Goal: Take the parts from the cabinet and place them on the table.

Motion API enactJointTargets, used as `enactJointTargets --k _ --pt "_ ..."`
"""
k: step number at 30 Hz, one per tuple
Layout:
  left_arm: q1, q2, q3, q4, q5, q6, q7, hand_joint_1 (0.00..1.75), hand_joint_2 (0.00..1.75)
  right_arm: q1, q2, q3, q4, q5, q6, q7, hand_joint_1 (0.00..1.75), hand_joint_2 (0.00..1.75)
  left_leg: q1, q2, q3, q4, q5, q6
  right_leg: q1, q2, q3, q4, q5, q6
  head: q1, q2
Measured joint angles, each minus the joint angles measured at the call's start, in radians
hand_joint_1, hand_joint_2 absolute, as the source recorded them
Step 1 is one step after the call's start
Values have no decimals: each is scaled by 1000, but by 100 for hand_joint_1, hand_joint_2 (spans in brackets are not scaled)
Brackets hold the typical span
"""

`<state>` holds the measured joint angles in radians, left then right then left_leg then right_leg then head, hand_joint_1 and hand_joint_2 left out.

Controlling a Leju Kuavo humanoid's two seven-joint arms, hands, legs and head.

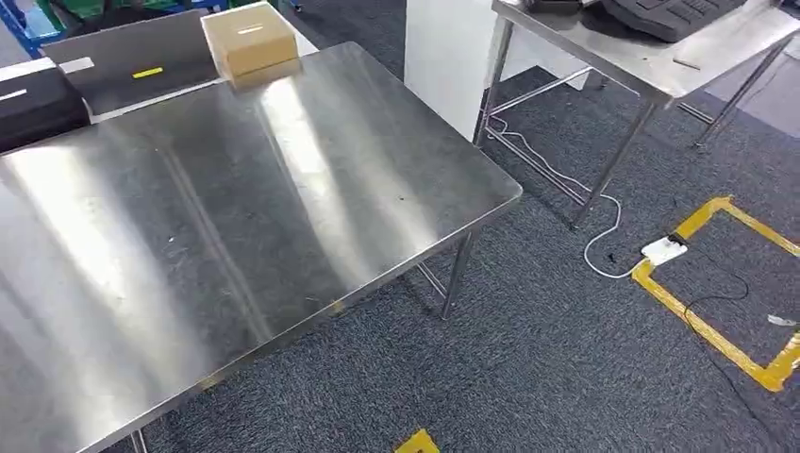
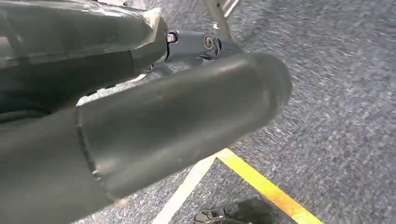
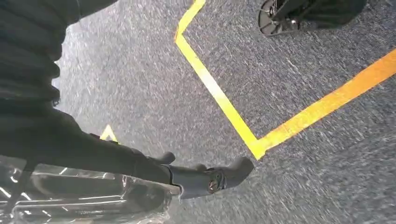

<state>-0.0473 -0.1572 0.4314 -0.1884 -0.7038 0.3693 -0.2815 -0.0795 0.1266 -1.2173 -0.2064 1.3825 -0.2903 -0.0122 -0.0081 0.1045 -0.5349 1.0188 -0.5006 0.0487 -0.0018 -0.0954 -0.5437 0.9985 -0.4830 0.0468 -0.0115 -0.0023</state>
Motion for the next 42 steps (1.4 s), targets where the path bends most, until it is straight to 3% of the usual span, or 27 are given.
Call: enactJointTargets --k 3,4,6,7,9,11,13,14,15,21,23,24,25,26,27,28,30,31,32,33,35,36,37,38,39,41,42 --pt "-4 0 0 0 -7 0 2 0 0 1 1 0 0 0 0 0 0 175 7 33 12 -5 -2 -14 4 37 -9 0 8 -17 -3 0" --pt "-7 0 0 0 -8 0 3 0 0 3 1 0 0 0 0 0 0 175 5 45 13 -5 -6 -21 -8 51 -1 -11 17 -28 -1 0" --pt "-5 1 0 0 -10 0 3 0 0 2 2 0 1 1 0 2 0 175 20 -58 -10 63 -61 -32 -23 73 5 -16 29 -46 -7 0" --pt "-4 2 0 0 -10 0 3 0 0 1 2 0 1 2 -1 2 0 175 22 -87 -40 133 -103 -36 -22 84 2 -16 31 -49 -9 0" --pt "0 2 0 1 -10 0 6 0 0 1 4 0 1 2 -1 2 0 175 25 -106 -108 278 -161 -45 -20 113 -2 -15 32 -50 -9 0" --pt "3 2 0 2 -10 0 8 0 0 5 4 0 2 2 0 2 0 175 32 -107 -111 268 -122 -52 -21 140 1 -14 32 -50 -9 0" --pt "2 4 0 2 -10 1 9 0 0 5 5 0 3 2 0 2 0 175 43 -116 -39 107 -23 -57 -25 171 2 -8 32 -48 -8 0" --pt "2 5 0 2 -10 1 8 0 0 4 5 0 3 2 0 2 0 175 52 -154 -3 25 7 -59 -25 184 -1 -1 29 -42 -10 0" --pt "2 5 0 4 -10 0 9 0 0 2 4 0 3 2 0 2 0 175 46 -184 1 13 -9 -59 -15 193 -11 9 25 -30 -9 0" --pt "2 5 0 4 -10 0 9 0 0 1 4 0 3 2 0 2 0 175 46 -175 -1 14 -6 -52 -14 200 -15 10 25 -27 -8 0" --pt "0 6 0 3 -10 0 9 0 0 1 4 0 3 2 1 2 0 175 39 -163 -4 16 -7 -43 -15 204 -20 5 29 -17 -5 0" --pt "-3 6 0 3 -9 0 10 0 0 6 4 0 3 2 2 2 0 175 32 -138 -2 7 3 -15 -17 224 -34 -1 37 7 -5 0" --pt "-2 6 0 3 -9 1 10 0 0 3 4 0 4 2 3 2 0 175 31 -105 -4 -1 12 7 -18 119 -92 123 -34 -5 2 0" --pt "1 6 0 4 -9 1 13 0 0 0 4 0 5 2 3 2 0 175 23 -63 -8 -1 11 8 -20 109 -186 318 -108 0 4 0" --pt "0 6 0 4 -9 1 13 0 0 4 4 0 5 2 3 2 0 175 22 -46 -8 -1 10 8 -21 107 -174 305 -96 9 3 0" --pt "-1 7 0 4 -9 1 13 0 0 5 3 0 5 2 3 2 0 175 22 -35 -7 -1 9 6 -21 103 -139 244 -72 18 4 0" --pt "-2 5 0 4 -10 1 14 0 0 5 2 0 5 2 3 2 0 175 22 -14 -2 0 6 1 -24 68 -36 61 -12 31 5 0" --pt "-2 5 0 4 -10 1 14 0 0 2 2 0 5 2 3 2 0 175 20 -2 2 0 3 -5 -23 20 -14 16 0 19 4 0" --pt "-2 6 0 4 -10 1 15 0 0 0 4 0 6 2 4 2 0 175 11 3 3 0 -2 -12 -13 3 -15 12 8 16 2 0" --pt "-1 6 0 4 -10 1 15 0 0 -3 4 0 6 2 4 2 0 175 12 11 9 0 -5 -20 -7 20 -11 14 12 -2 4 0" --pt "-6 5 0 4 -11 1 16 0 0 1 2 0 6 1 4 2 0 175 13 36 19 -4 -6 -26 -3 42 -27 13 13 -11 -2 0" --pt "-7 4 0 3 -11 2 17 0 0 0 2 0 6 1 4 2 0 175 19 31 19 -2 -12 -37 -17 56 -11 8 18 -24 -2 0" --pt "-9 5 0 3 -11 2 17 0 0 1 4 0 6 1 4 2 0 175 23 -25 14 17 -30 -44 -25 66 -12 6 20 -28 -7 0" --pt "-6 5 0 3 -11 2 17 0 0 0 3 0 6 0 3 2 0 175 24 -70 -8 71 -69 -43 -24 75 -13 7 23 -44 -8 0" --pt "-4 5 0 3 -11 2 17 0 0 -2 3 0 6 0 3 2 0 175 24 -94 -45 155 -115 -42 -20 88 -15 7 25 -50 -10 0" --pt "1 5 0 4 -11 2 18 0 0 -2 3 0 6 0 4 2 0 175 25 -105 -112 287 -161 -41 -13 118 -16 7 26 -52 -10 0" --pt "2 5 0 4 -11 2 18 0 0 -1 3 0 6 0 4 2 0 175 25 -106 -125 303 -154 -40 -11 132 -16 8 26 -52 -9 0"
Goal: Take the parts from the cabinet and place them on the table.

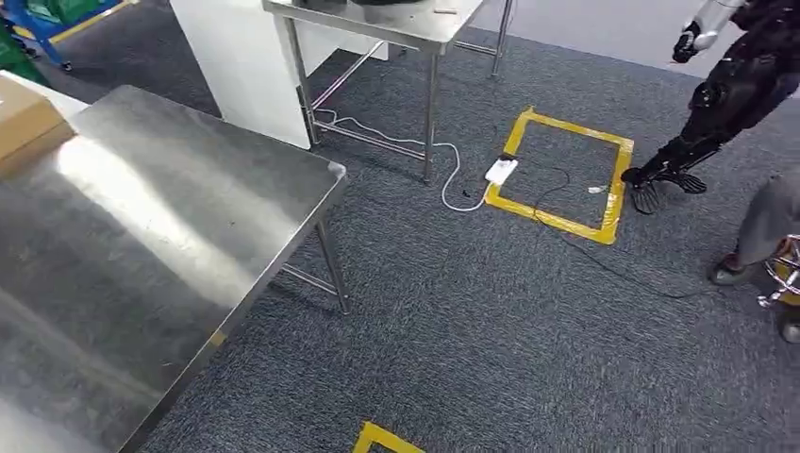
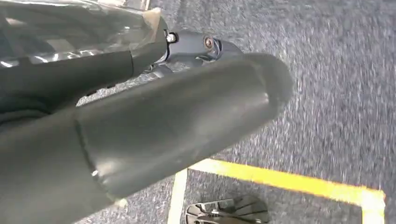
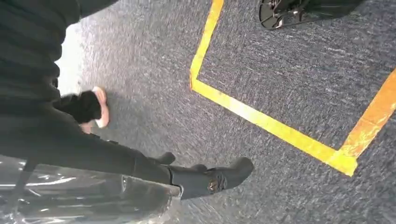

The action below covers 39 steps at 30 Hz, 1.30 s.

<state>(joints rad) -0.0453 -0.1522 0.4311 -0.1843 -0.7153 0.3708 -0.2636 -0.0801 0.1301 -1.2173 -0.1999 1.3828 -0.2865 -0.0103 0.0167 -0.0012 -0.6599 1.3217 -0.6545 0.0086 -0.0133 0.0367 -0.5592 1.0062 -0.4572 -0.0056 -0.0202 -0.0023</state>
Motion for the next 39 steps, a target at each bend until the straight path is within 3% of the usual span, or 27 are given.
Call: enactJointTargets --k 1,3,4,5,7,9,11,12,13,15,16,18,19,20,24,25,26,27,29,30,31,33,34,35,36,37,39 --pt "0 0 0 0 0 -1 0 0 0 2 0 0 0 0 1 0 0 175 1 0 7 -30 34 2 1 15 1 1 0 0 0 0" --pt "-1 0 0 0 0 -4 1 0 0 3 0 0 0 0 2 0 0 175 5 -15 79 -196 137 6 1 47 4 5 0 1 -1 0" --pt "-2 0 0 0 0 -6 3 0 0 2 0 0 0 -1 5 0 0 175 10 -56 112 -273 160 7 0 60 2 8 0 1 -1 0" --pt "-2 1 0 0 0 -10 5 0 0 0 0 0 0 -1 8 0 0 175 4 -69 116 -281 149 3 10 67 -2 11 -1 8 0 0" --pt "-5 2 0 0 -2 -13 7 0 0 1 0 0 0 -2 11 -1 0 175 -2 -51 113 -282 154 9 8 80 -13 7 3 20 2 0" --pt "-7 1 0 0 -2 -13 10 0 0 5 -1 0 0 -2 11 -1 0 175 -5 -29 117 -294 163 28 7 99 -25 1 8 37 0 0" --pt "-8 0 0 0 -2 -13 10 0 0 5 -2 0 0 -2 11 -2 0 175 -3 -12 119 -307 173 43 7 30 -39 39 -13 33 2 0" --pt "-7 0 0 0 -2 -13 10 0 0 4 -1 0 0 -2 11 -2 0 175 -3 1 118 -308 174 49 7 0 -68 93 -47 27 7 0" --pt "-4 0 0 0 -2 -13 10 0 0 1 0 0 1 -3 11 -2 0 175 -5 25 116 -308 174 49 4 -19 -132 220 -106 24 6 0" --pt "-4 1 0 0 -2 -13 10 0 0 2 0 0 1 -3 11 -3 0 175 -8 54 113 -307 173 49 0 -24 -180 326 -135 34 7 0" --pt "-4 1 0 0 -2 -13 10 0 0 5 0 0 1 -3 11 -3 0 175 -8 67 113 -307 172 48 -1 -27 -165 301 -122 43 7 0" --pt "-5 0 0 0 -2 -13 10 0 0 6 -1 0 1 -3 11 -2 0 175 -7 87 116 -307 170 44 -6 -45 -80 150 -65 61 8 0" --pt "-5 0 0 0 -2 -13 10 0 0 4 -2 0 1 -3 11 -3 0 175 -7 98 121 -307 167 39 -8 -82 -17 41 -34 66 8 0" --pt "-5 1 0 0 -2 -13 10 0 0 1 0 0 1 -3 11 -3 0 175 -16 108 126 -305 161 30 -1 -130 -2 7 -21 56 8 0" --pt "-11 0 0 0 -2 -13 11 0 0 0 -2 0 1 -2 12 -3 0 175 -10 150 145 -311 151 4 11 -83 -8 -3 -11 27 8 0" --pt "-12 0 0 -1 -2 -14 11 0 0 0 -2 0 1 -2 12 -3 0 175 0 120 142 -302 142 -6 -15 -70 7 -8 -4 16 6 0" --pt "-11 0 0 -1 -3 -16 10 0 0 0 -2 0 1 -1 13 -3 0 175 1 49 128 -263 108 -9 -11 -58 7 -8 -1 9 2 0" --pt "-9 0 0 -1 -3 -20 9 0 0 -1 -2 0 1 -1 13 -3 0 175 2 22 103 -201 70 -9 -9 -47 6 -8 0 4 0 0" --pt "-3 3 0 0 -4 -29 8 0 0 -2 -2 0 1 0 14 -4 0 175 2 1 24 -38 -5 -12 -3 -18 5 -8 1 -1 0 0" --pt "-1 3 0 0 -4 -39 10 0 0 -1 -2 0 1 0 16 -5 0 175 2 -1 -4 7 -10 -12 -1 -3 6 -8 1 -1 0 0" --pt "0 5 0 0 -4 -57 23 0 0 1 -2 0 1 0 19 -5 0 175 3 -1 -9 5 10 -11 0 12 7 -8 1 -1 1 0" --pt "-2 9 0 0 -1 -102 72 0 0 1 -2 0 1 0 24 -5 0 175 5 -6 37 -118 102 -7 0 43 13 -7 0 0 1 0" --pt "-3 11 0 0 -1 -140 124 0 0 1 -2 0 1 2 32 -5 0 175 8 -28 79 -216 155 -5 -1 59 16 -6 -1 0 -1 0" --pt "-2 13 0 2 1 -169 168 0 0 1 -2 0 1 3 38 -5 0 175 14 -84 100 -272 175 -4 -1 69 11 -5 -1 1 0 0" --pt "-3 14 1 3 4 -215 240 0 0 -5 -3 1 1 7 46 -5 0 175 16 -105 102 -295 168 -4 12 81 4 5 -4 9 3 0" --pt "-5 16 2 3 7 -240 279 0 0 -5 -3 2 1 7 54 -5 0 175 11 -90 103 -291 168 -3 7 89 -5 2 -2 14 2 0" --pt "-7 18 8 3 26 -280 373 0 0 -1 -5 2 1 8 70 -2 0 175 0 -67 105 -293 169 13 0 116 -19 -5 3 31 1 0"
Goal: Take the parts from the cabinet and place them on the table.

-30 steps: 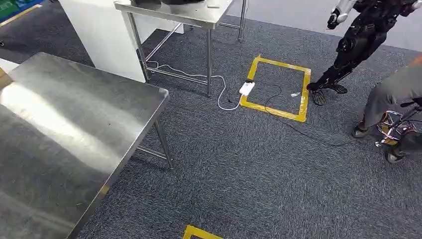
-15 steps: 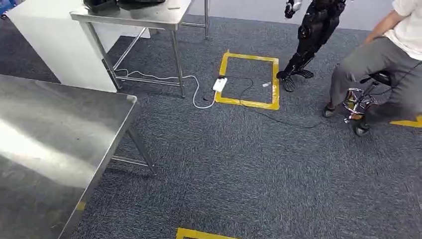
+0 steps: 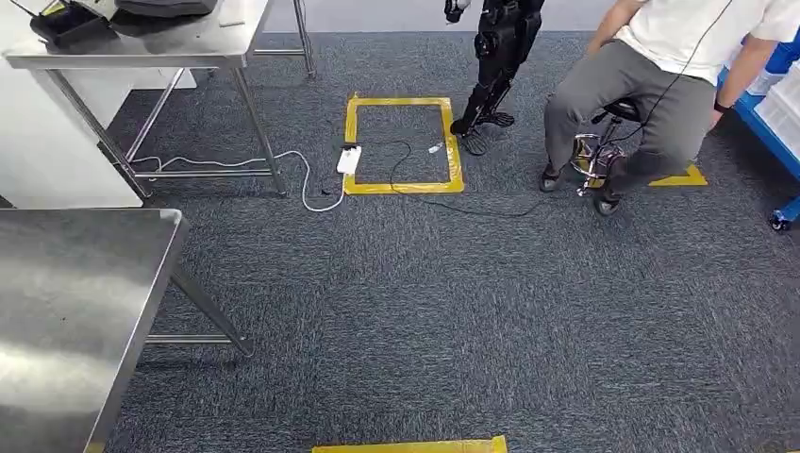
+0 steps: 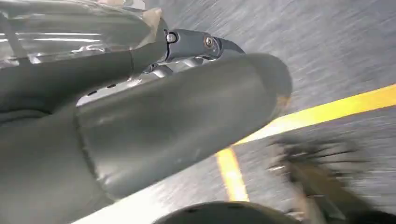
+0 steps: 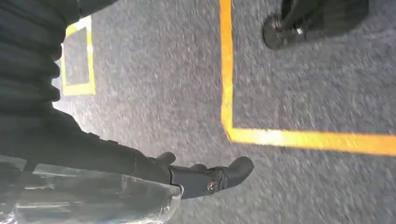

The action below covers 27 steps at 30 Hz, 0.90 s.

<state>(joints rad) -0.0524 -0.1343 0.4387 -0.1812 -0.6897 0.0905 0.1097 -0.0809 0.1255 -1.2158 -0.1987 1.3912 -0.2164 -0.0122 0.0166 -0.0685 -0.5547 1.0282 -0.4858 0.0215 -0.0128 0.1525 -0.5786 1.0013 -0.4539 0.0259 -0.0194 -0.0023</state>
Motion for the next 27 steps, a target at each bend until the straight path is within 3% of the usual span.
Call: enactJointTargets --k 1,2,3,5,6,7,8,9,10,11,12,14,15,16,17,18,19,20,21,22,23,24,25,26,27 --pt "0 0 2 0 3 -13 18 0 0 1 -2 0 0 0 4 2 0 175 7 16 4 -14 10 13 6 -8 0 8 -2 4 1 0" --pt "-1 0 4 0 12 -25 39 0 0 1 -3 0 0 0 6 2 0 175 4 28 7 -19 13 21 4 -77 -12 37 -18 0 2 0" --pt "0 0 11 0 21 -36 63 0 0 -1 -3 0 1 0 12 5 0 175 3 43 7 -20 14 26 5 -116 -43 96 -53 -6 6 0" --pt "1 2 23 0 30 -54 103 0 0 -6 -3 1 1 2 14 6 0 175 -1 77 7 -20 12 28 1 -136 -121 244 -119 -10 5 0" --pt "1 3 28 0 30 -58 117 0 0 -7 -3 2 1 3 15 7 0 175 -3 95 5 -20 11 28 -1 -139 -152 309 -138 -4 5 0" --pt "0 4 31 0 30 -58 126 0 0 -5 -4 2 1 2 15 8 0 175 -3 110 5 -20 11 28 -4 -140 -154 316 -132 5 5 0" --pt "0 4 33 0 30 -58 132 0 0 -2 -5 2 1 2 15 8 0 175 -3 121 6 -19 9 26 -5 -143 -132 279 -114 14 6 0" --pt "-2 5 39 0 30 -61 144 0 0 -1 -6 2 1 0 16 9 0 175 -2 135 8 -19 8 23 -9 -154 -73 174 -73 28 7 0" --pt "-2 4 42 0 30 -66 153 0 0 -2 -8 2 1 0 18 10 0 175 -2 144 11 -19 5 19 -13 -174 -25 87 -46 35 6 0" --pt "-2 6 45 0 29 -68 161 0 0 -5 -8 2 1 0 18 10 0 175 -6 155 17 -17 1 12 -15 -228 18 7 -27 31 8 0" --pt "-1 9 45 -1 26 -68 165 0 0 -7 -6 3 2 0 19 10 0 175 -13 163 20 -16 -6 3 -4 -250 18 10 -18 26 8 0" --pt "-4 11 45 -2 18 -71 171 0 0 -9 -8 2 2 -1 19 10 0 175 -12 182 35 -18 -11 -8 1 -221 11 11 -17 6 4 0" --pt "-7 11 45 -2 16 -74 171 0 0 -8 -8 2 2 -2 19 11 0 175 -8 192 40 -23 -12 -12 5 -210 9 11 -18 2 4 0" --pt "-10 11 45 -3 13 -74 173 0 0 -9 -9 2 2 -3 19 11 0 175 -4 193 40 -20 -17 -22 -8 -196 22 6 -12 -10 4 0" --pt "-13 11 45 -3 11 -74 174 0 0 -8 -9 2 2 -3 19 12 0 175 2 158 38 -5 -29 -29 -17 -187 25 5 -10 -14 1 0" --pt "-12 11 45 -3 9 -73 174 0 0 -9 -10 2 2 -5 18 13 0 175 3 104 14 52 -75 -29 -14 -177 23 5 -6 -29 -1 0" --pt "-11 11 45 -3 9 -70 174 0 0 -10 -10 3 2 -5 17 13 0 175 3 81 -19 126 -118 -28 -11 -166 21 5 -5 -35 -3 0" --pt "-11 11 45 -3 7 -68 174 0 0 -11 -10 3 2 -5 17 13 0 175 3 72 -58 208 -157 -28 -7 -152 20 5 -6 -36 -1 0" --pt "-9 11 45 -3 6 -66 174 0 0 -11 -10 3 2 -5 17 13 0 175 3 68 -91 274 -176 -28 -4 -137 20 6 -6 -36 -2 0" --pt "-8 11 45 -3 6 -65 174 0 0 -9 -10 3 2 -5 17 14 0 175 3 67 -106 297 -170 -26 -2 -122 21 6 -5 -36 -1 0" --pt "-6 11 45 -3 3 -63 174 0 0 -8 -10 3 2 -6 17 14 0 175 3 67 -99 270 -138 -24 -1 -107 23 7 -5 -36 -1 0" --pt "-6 11 45 -3 0 -60 174 0 0 -7 -10 2 2 -6 17 14 0 175 3 64 -74 209 -93 -21 -1 -93 25 7 -6 -35 -2 0" --pt "-7 11 45 -3 -2 -58 174 0 0 -8 -10 2 2 -6 17 14 0 175 4 54 -33 114 -38 -17 -2 -77 28 8 -5 -35 -2 0" --pt "-7 11 45 -3 -3 -58 174 0 0 -9 -9 3 2 -6 17 14 0 175 6 22 2 34 -1 -14 -2 -65 29 7 -5 -34 -2 0" --pt "-6 13 45 -3 -3 -58 174 0 0 -10 -8 3 2 -6 17 14 0 175 7 -29 14 0 -9 -12 5 -57 24 12 -6 -31 0 0"
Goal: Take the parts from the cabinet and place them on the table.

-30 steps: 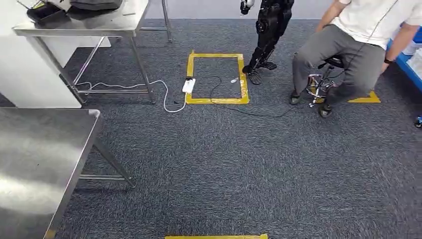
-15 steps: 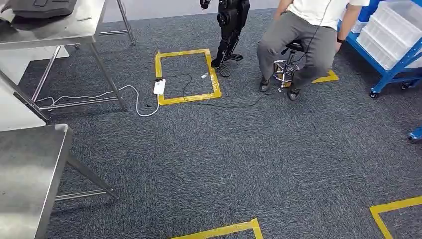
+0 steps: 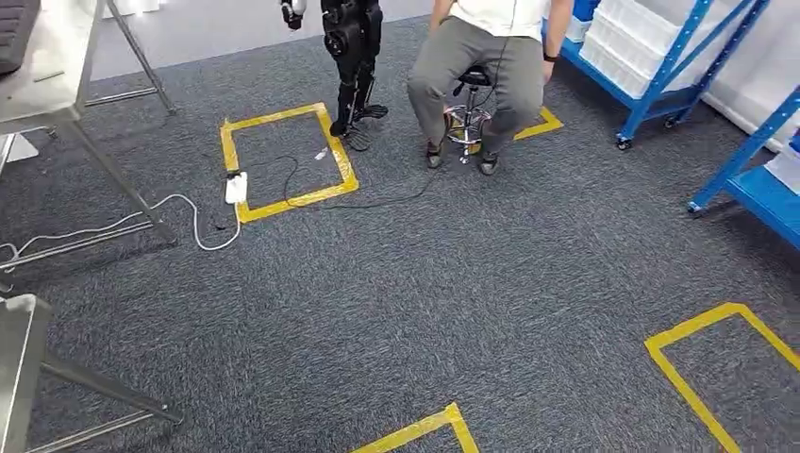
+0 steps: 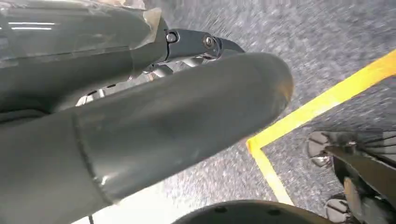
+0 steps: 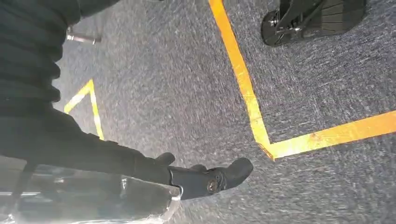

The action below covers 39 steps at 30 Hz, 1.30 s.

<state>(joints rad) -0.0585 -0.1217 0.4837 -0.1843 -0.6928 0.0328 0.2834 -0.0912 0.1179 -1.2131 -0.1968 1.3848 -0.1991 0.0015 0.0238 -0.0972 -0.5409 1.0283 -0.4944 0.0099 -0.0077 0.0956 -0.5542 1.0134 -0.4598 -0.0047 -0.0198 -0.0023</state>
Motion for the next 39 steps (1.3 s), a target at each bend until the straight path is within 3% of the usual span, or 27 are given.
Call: enactJointTargets --k 1,3,5,6,7,8,10,11,13,14,15,16,20,21,22,23,25,26,27,29,30,31,32,35,36,38,39 --pt "-1 0 0 0 -2 1 0 0 0 -2 0 0 0 0 0 0 0 175 -2 20 -3 -3 3 0 1 8 -5 0 2 7 1 0" --pt "-4 0 0 0 -3 2 0 0 0 1 0 0 0 0 0 0 0 175 -8 28 -2 -3 3 4 -1 18 -14 -4 6 15 1 0" --pt "-6 -2 0 0 -3 2 0 0 0 5 0 0 0 0 0 -1 0 175 -12 50 4 -19 12 20 -1 39 -24 -12 11 34 0 0" --pt "-7 -2 0 0 -3 2 -1 0 0 5 -1 0 0 1 0 -2 0 175 -7 67 7 -28 21 29 -5 5 -24 7 4 32 2 0" --pt "-5 -1 0 0 -5 2 -2 0 0 4 -1 0 0 1 0 -2 0 175 -7 76 8 -33 23 38 0 -43 -49 49 -26 26 2 0" --pt "-4 -1 0 0 -5 2 -3 0 0 3 0 0 0 2 4 -2 0 175 -8 91 7 -33 23 38 -1 -66 -86 117 -63 21 5 0" --pt "-3 -1 0 0 -5 0 -3 0 0 1 0 4 0 6 16 -2 0 175 -11 121 4 -32 23 38 -3 -79 -158 265 -121 22 4 0" --pt "-3 -1 0 0 -5 -1 -3 0 0 3 0 5 0 5 24 -1 0 175 -12 136 3 -32 22 38 -5 -82 -176 305 -128 31 5 0" --pt "-4 -2 0 0 -7 -1 -3 0 0 7 -3 5 0 -6 55 12 0 175 -12 162 4 -32 21 35 -10 -91 -128 222 -86 51 6 0" --pt "-4 -3 0 0 -8 -2 -3 0 0 6 -6 5 1 -16 81 27 0 175 -11 172 5 -31 19 33 -13 -107 -78 132 -53 61 5 0" --pt "-4 -3 0 0 -9 -2 -4 0 0 5 -7 5 1 -31 110 41 0 175 -11 182 9 -30 16 28 -15 -142 -25 38 -25 66 6 0" --pt "-3 -2 0 0 -10 -2 -4 0 0 4 -7 3 2 -43 134 52 0 175 -19 189 12 -28 11 21 -13 -189 -3 -11 -16 57 7 0" --pt "-10 0 0 0 -10 -8 -5 0 0 6 -18 -14 2 -64 201 77 0 175 -16 230 30 -30 -2 -5 0 -143 -10 -13 -7 22 2 0" --pt "-11 -1 0 -1 -10 -9 -5 0 0 5 -19 -16 2 -65 203 80 0 175 -7 214 29 -22 -9 -14 -22 -131 3 -17 -1 12 2 0" --pt "-11 0 0 -1 -11 -10 -4 0 0 6 -20 -19 2 -66 206 82 0 175 -6 159 19 9 -37 -19 -18 -121 3 -17 1 7 -3 0" --pt "-9 0 0 -1 -11 -10 -4 0 0 4 -20 -20 2 -67 207 85 0 175 -5 126 -9 75 -81 -20 -17 -110 1 -16 3 0 -3 0" --pt "-6 0 0 -1 -20 -16 1 0 0 3 -20 -22 2 -69 214 92 0 175 -4 101 -89 244 -162 -22 -12 -83 -2 -15 5 -5 -3 0" --pt "-5 0 0 -1 -21 -18 3 0 0 4 -20 -24 2 -71 214 95 0 175 -4 98 -114 290 -167 -23 -10 -69 -1 -15 5 -5 -4 0" --pt "-3 0 0 -1 -24 -18 4 0 0 5 -20 -26 2 -71 214 98 0 175 -4 97 -118 289 -150 -22 -10 -55 1 -15 5 -5 -2 0" --pt "-3 2 0 -1 -25 -19 4 0 0 5 -20 -29 2 -71 214 104 0 175 -3 91 -70 164 -58 -17 -11 -25 5 -14 5 -5 -3 0" --pt "-3 3 0 -1 -26 -19 4 0 0 5 -19 -29 2 -71 214 104 0 175 0 71 -29 70 -8 -14 -11 -10 8 -14 4 -4 -3 0" --pt "-2 4 0 0 -26 -19 4 0 0 4 -19 -30 2 -71 214 104 0 175 5 7 -4 1 13 -11 -10 0 4 -13 4 -3 -3 0" --pt "-2 4 0 0 -26 -19 4 0 0 -1 -19 -30 2 -69 214 105 0 175 5 -3 1 -17 5 -12 0 9 -2 -4 1 4 0 0" --pt "-7 4 0 -1 -26 -19 4 0 0 3 -19 -30 2 -65 214 105 0 175 -11 33 1 -14 9 4 -10 41 -24 -18 13 29 -3 0" --pt "-7 3 0 -1 -26 -18 4 0 0 4 -20 -30 2 -63 214 105 0 175 2 51 5 -34 20 17 -2 50 -22 -13 12 37 -1 0" --pt "-7 4 0 -1 -26 -18 4 0 0 2 -20 -30 2 -62 215 105 0 175 -4 75 10 -42 27 32 -2 -44 -57 60 -34 27 5 0" --pt "-6 3 0 -1 -26 -18 4 0 0 -1 -20 -30 2 -62 215 105 0 175 -7 93 9 -42 26 34 -3 -67 -102 148 -78 22 8 0"
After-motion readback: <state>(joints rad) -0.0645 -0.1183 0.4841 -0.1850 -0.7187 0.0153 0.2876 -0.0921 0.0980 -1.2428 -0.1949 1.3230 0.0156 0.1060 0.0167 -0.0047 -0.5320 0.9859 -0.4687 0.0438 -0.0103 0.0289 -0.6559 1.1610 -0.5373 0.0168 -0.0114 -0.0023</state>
